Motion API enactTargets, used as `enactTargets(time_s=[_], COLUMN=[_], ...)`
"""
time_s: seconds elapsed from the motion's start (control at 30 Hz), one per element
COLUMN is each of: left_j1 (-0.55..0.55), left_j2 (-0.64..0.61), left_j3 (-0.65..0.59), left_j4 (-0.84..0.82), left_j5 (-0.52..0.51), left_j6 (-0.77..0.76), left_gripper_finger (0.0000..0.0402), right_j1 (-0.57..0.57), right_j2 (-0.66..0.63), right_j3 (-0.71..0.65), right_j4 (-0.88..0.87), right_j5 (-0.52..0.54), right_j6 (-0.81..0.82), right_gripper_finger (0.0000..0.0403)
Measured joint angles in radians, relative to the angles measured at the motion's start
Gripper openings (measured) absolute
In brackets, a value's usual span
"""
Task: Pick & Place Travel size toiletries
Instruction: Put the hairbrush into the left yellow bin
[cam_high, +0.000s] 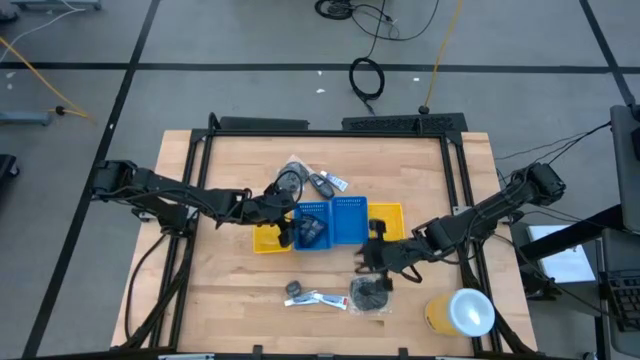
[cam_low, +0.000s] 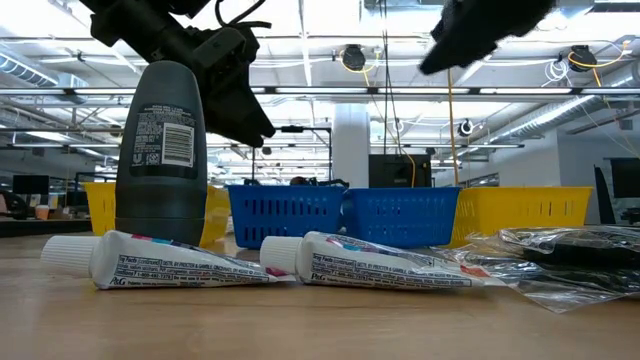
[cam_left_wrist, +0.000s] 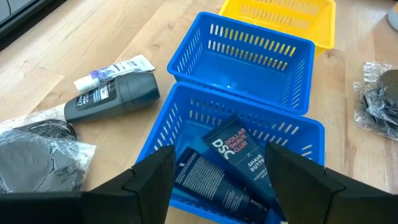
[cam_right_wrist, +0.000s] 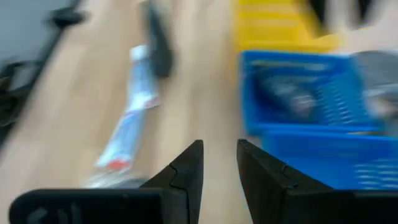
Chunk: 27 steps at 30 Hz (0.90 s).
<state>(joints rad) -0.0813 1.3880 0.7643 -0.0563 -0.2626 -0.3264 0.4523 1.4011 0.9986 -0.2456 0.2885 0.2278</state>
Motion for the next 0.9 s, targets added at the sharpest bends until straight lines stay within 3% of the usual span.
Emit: enactTargets(time_s=[0.13, 0.37, 0.63, 0.9], left_j1=[-0.009, -0.014, -0.014, -0.014], left_j2=[0.0, 0.0, 0.0, 0.0], left_j3=[0.0, 0.0, 0.0, 0.0], left_j4=[0.0, 0.001, 0.009, 0.011], left_j5=[0.0, 0.0, 0.0, -0.001], left_j6=[0.002, 0.009, -0.006, -0.009], left_gripper_finger=[0.0245, 0.0246, 0.0246, 0.0246], right_j1=[0.042, 0.157, 0.185, 0.176], right_j2=[0.0, 0.0, 0.045, 0.181], right_j3=[-0.062, -0.101, -0.09, 0.052], right_j4=[0.067, 0.112, 0.108, -0.063], right_j5=[-0.131, -0.135, -0.131, -0.189], right_j6=[0.096, 0.204, 0.236, 0.251], right_gripper_finger=[0.0091, 0.0091, 0.0091, 0.0091])
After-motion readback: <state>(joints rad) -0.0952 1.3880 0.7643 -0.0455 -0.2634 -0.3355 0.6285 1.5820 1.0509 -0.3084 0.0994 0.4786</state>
